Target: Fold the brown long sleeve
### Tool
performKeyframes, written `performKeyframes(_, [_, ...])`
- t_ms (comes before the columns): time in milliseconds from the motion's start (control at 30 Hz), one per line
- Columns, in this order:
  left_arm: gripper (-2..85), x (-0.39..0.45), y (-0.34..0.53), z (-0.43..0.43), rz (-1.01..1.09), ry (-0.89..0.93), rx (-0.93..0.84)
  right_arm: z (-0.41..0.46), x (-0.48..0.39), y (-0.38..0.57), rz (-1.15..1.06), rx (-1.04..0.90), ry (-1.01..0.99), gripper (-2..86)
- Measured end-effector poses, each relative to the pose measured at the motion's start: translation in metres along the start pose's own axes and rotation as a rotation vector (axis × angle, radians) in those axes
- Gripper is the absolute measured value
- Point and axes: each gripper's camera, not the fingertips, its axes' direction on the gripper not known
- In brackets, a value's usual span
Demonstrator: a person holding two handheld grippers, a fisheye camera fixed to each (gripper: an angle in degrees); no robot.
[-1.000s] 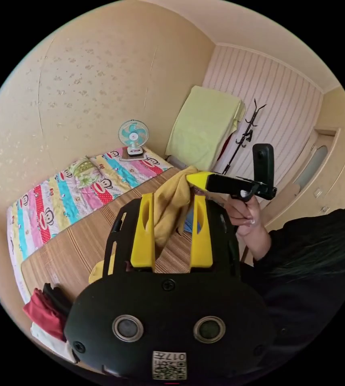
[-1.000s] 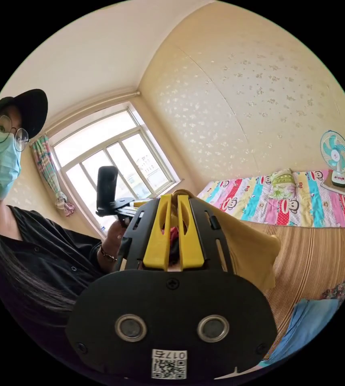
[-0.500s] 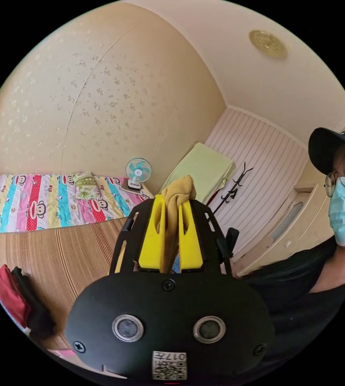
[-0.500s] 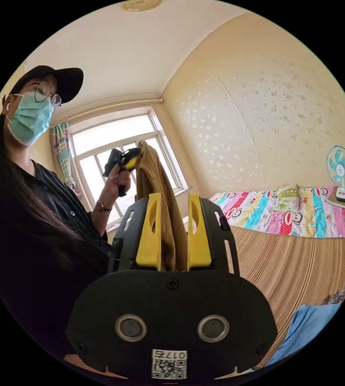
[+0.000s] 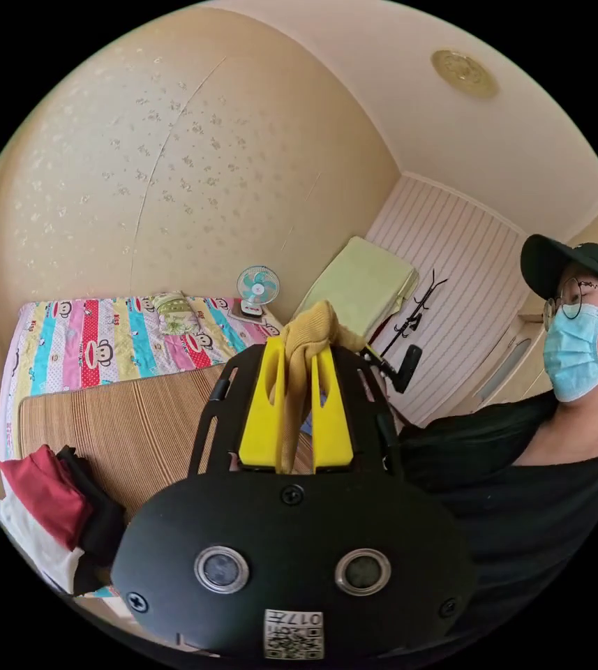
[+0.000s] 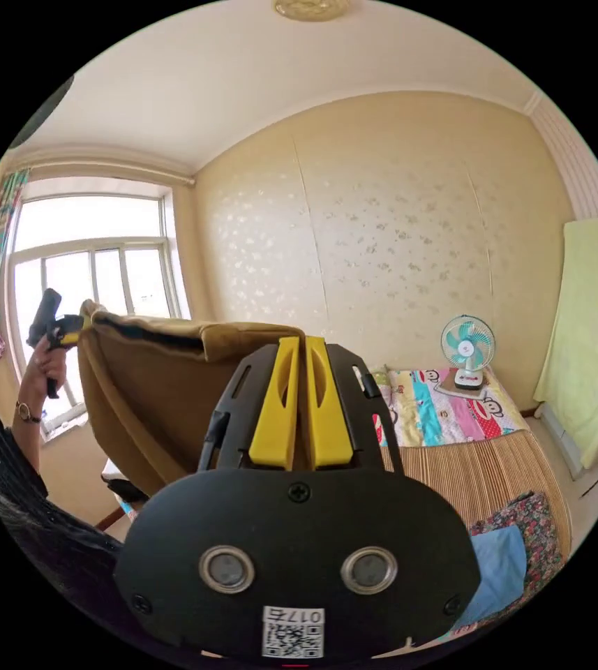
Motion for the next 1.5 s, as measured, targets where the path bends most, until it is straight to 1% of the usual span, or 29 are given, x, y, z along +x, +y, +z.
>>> performKeyframes(67, [6.3, -0.013, 0.005, 0.008, -0.002, -0.022, -0.149, -0.017, -0.012, -0.033, -0.046, 0.116, -0.004, 2.1])
performKeyframes(133, [6.3, -0.02, 0.012, 0.021, -0.011, -0.01, -0.266, -0.023, -0.025, -0.047, -0.096, 0.154, -0.007, 2.1])
performKeyframes(233, [6.0, -0.025, 0.022, 0.026, -0.031, -0.005, -0.319, -0.041, -0.034, -0.05, -0.117, 0.217, -0.051, 2.0])
performKeyframes(300, [4.9, -0.027, 0.022, 0.019, -0.05, -0.025, -0.331, -0.055, -0.036, -0.049, -0.127, 0.243, -0.028, 2.0])
performKeyframes(333, [4.3, -0.026, 0.019, 0.012, -0.055, -0.041, -0.329, -0.067, -0.036, -0.049, -0.129, 0.255, 0.012, 2.0])
performKeyframes(400, [3.9, -0.02, 0.006, -0.001, -0.03, -0.018, -0.282, -0.083, -0.031, -0.052, -0.14, 0.289, 0.025, 2.0])
performKeyframes(467, [3.5, -0.016, -0.028, -0.018, -0.026, -0.005, -0.183, -0.093, -0.017, -0.067, -0.125, 0.309, 0.055, 2.0])
performKeyframes(500, [3.3, -0.016, -0.038, -0.022, -0.026, -0.003, -0.153, -0.092, -0.013, -0.072, -0.116, 0.303, 0.075, 2.0])
performKeyframes(567, [1.8, -0.024, -0.086, -0.034, -0.005, 0.017, -0.029, -0.069, 0.01, -0.093, -0.094, 0.25, 0.214, 2.1])
performKeyframes(600, [1.3, -0.029, -0.1, -0.034, 0.001, 0.014, -0.008, -0.057, 0.019, -0.098, -0.088, 0.223, 0.248, 2.1])
performKeyframes(633, [0.9, -0.044, -0.127, -0.029, -0.003, -0.007, 0.012, -0.024, 0.041, -0.109, -0.069, 0.142, 0.288, 2.2])
performKeyframes(667, [0.5, -0.066, -0.159, -0.014, -0.015, -0.016, -0.023, 0.02, 0.067, -0.12, -0.056, 0.029, 0.277, 2.5])
performKeyframes(700, [0.4, -0.08, -0.176, -0.004, -0.03, -0.024, -0.052, 0.046, 0.081, -0.125, -0.05, -0.035, 0.268, 2.6])
performKeyframes(733, [0.4, -0.112, -0.208, 0.02, -0.071, -0.082, -0.107, 0.109, 0.111, -0.131, -0.049, -0.189, 0.251, 2.9])
performKeyframes(767, [0.4, -0.148, -0.239, 0.05, -0.092, -0.179, -0.174, 0.177, 0.139, -0.129, -0.075, -0.329, 0.254, 3.3])
performKeyframes(800, [0.4, -0.168, -0.254, 0.068, -0.098, -0.238, -0.216, 0.211, 0.153, -0.124, -0.072, -0.39, 0.253, 3.5])
performKeyframes(867, [0.6, -0.263, -0.291, 0.139, -0.206, -0.453, -0.337, 0.32, 0.206, -0.085, 0.027, -0.609, 0.18, 4.5])
performKeyframes(933, [0.7, -0.321, -0.288, 0.173, -0.339, -0.564, -0.408, 0.366, 0.227, -0.045, 0.074, -0.78, 0.195, 6.1])
performKeyframes(1000, [1.3, -0.35, -0.268, 0.195, -0.409, -0.55, -0.432, 0.381, 0.238, 0.001, 0.12, -0.845, 0.156, 7.8])
performKeyframes(1033, [1.9, -0.359, -0.247, 0.212, -0.425, -0.499, -0.454, 0.383, 0.245, 0.038, 0.143, -0.891, 0.125, 8.6])
performKeyframes(1100, [3.1, -0.364, -0.208, 0.242, -0.414, -0.454, -0.54, 0.385, 0.258, 0.108, 0.176, -1.026, 0.123, 9.9])
performKeyframes(1167, [4.5, -0.364, -0.141, 0.287, -0.391, -0.46, -0.71, 0.382, 0.276, 0.215, 0.238, -1.277, 0.127, 12.0])
performKeyframes(1200, [4.8, -0.365, -0.124, 0.298, -0.394, -0.453, -0.754, 0.379, 0.28, 0.241, 0.271, -1.334, 0.117, 12.3])
performKeyframes(1267, [5.7, -0.371, -0.062, 0.333, -0.467, -0.38, -0.918, 0.362, 0.29, 0.329, 0.405, -1.509, 0.027, 13.2])
performKeyframes(1333, [6.0, -0.376, -0.03, 0.346, -0.532, -0.348, -0.984, 0.352, 0.291, 0.371, 0.436, -1.607, -0.046, 12.8])
performKeyframes(1367, [6.0, -0.38, -0.018, 0.348, -0.573, -0.367, -1.01, 0.347, 0.291, 0.386, 0.403, -1.651, -0.068, 11.3])
performKeyframes(1433, [6.0, -0.389, -0.011, 0.345, -0.641, -0.392, -1.035, 0.342, 0.297, 0.376, 0.301, -1.616, -0.019, 7.7])
performKeyframes(1467, [6.1, -0.396, -0.009, 0.343, -0.678, -0.381, -1.054, 0.344, 0.303, 0.369, 0.283, -1.638, -0.088, 5.6])
performKeyframes(1500, [6.1, -0.4, -0.01, 0.342, -0.69, -0.373, -1.063, 0.344, 0.309, 0.363, 0.285, -1.652, -0.11, 5.4])
